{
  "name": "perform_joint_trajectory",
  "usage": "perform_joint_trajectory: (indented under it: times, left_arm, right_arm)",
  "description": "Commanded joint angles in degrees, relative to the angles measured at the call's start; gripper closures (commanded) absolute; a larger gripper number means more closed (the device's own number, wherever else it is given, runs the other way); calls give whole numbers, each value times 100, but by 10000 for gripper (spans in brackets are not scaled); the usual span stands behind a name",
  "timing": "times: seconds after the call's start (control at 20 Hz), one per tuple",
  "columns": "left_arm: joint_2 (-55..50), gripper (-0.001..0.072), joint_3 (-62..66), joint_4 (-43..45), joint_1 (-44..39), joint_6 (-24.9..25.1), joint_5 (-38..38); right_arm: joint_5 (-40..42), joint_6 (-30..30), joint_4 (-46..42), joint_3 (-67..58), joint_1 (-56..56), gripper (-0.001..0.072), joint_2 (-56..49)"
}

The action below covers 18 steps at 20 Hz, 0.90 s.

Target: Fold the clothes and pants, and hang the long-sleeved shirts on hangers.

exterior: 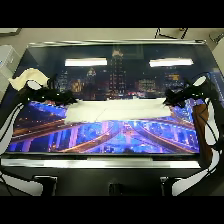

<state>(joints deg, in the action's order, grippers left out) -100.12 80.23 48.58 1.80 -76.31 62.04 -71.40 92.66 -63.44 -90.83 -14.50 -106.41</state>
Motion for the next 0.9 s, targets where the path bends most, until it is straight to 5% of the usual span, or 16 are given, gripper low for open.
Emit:
perform_joint_trajectory:
  times: [0.0, 0.05, 0.1, 0.15, 0.5, 0.6, 0.7, 0.75, 0.8, 0.85]
  left_arm:
    - [-267, 429, 107, -22, 0, -85, 184]
    - [-236, 240, 173, -17, 66, -63, 367]
    - [-190, 168, 260, -17, 164, -66, 562]
    - [-107, 168, 354, -17, 284, -66, 761]
    - [828, 170, 437, -66, 509, -68, 909]
    - [1043, 170, 437, -136, 424, -66, 907]
    - [1165, 173, 442, -306, 293, -66, 901]
    - [1174, 188, 442, -385, 212, -68, 887]
    - [1156, 191, 439, -426, 96, -68, 844]
    - [1117, 271, 439, -424, -70, -68, 737]
  right_arm:
    - [57, 120, 157, -31, -20, 622, -79]
    - [-68, 118, 151, -90, -76, 451, -48]
    - [-223, 96, 127, -146, -181, 171, -4]
    - [-328, 4, 120, -149, -326, 46, 28]
    - [-807, -424, 669, -129, -577, 10, -363]
    - [-837, -389, 776, -129, -446, 94, -501]
    - [-879, -407, 835, -131, -278, 338, -542]
    - [-852, -535, 940, -136, -238, 565, -511]
    - [-868, -680, 1176, -136, -238, 671, -439]
    - [-931, -839, 1351, -136, -238, 671, -319]
